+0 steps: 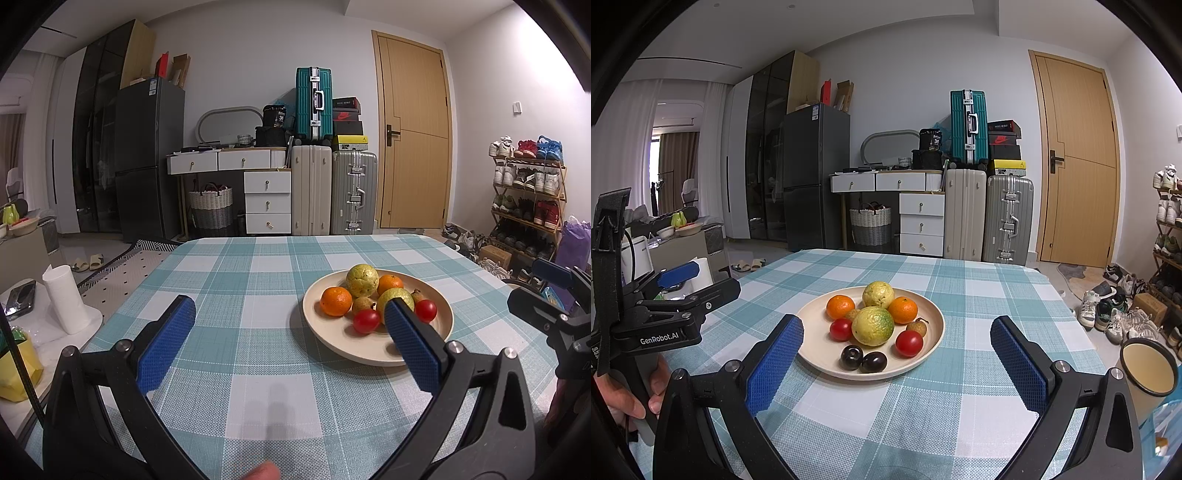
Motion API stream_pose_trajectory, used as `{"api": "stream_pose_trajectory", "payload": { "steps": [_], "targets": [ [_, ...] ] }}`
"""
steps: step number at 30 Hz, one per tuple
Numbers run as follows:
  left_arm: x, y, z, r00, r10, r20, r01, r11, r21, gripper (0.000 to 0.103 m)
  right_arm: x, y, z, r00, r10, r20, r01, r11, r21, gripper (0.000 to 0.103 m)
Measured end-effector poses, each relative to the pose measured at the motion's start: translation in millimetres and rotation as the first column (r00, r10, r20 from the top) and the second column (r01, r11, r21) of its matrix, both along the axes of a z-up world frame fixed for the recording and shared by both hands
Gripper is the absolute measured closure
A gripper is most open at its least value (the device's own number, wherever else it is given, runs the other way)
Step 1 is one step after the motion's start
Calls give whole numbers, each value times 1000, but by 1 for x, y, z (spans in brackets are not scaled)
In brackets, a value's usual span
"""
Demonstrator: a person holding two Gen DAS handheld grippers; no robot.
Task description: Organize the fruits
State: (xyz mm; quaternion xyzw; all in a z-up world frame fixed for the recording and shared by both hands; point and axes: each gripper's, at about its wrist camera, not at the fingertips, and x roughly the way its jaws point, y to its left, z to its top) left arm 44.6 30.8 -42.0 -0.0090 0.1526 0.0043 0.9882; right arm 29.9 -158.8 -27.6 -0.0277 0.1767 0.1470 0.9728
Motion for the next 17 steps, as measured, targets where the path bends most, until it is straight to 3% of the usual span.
{"api": "stream_pose_trajectory", "payload": {
  "steps": [17],
  "targets": [
    [1,3,-1,1000,-1,0,1,1000,2,1,0,0,0,1000,0,-1,0,1000,1,0]
  ]
}}
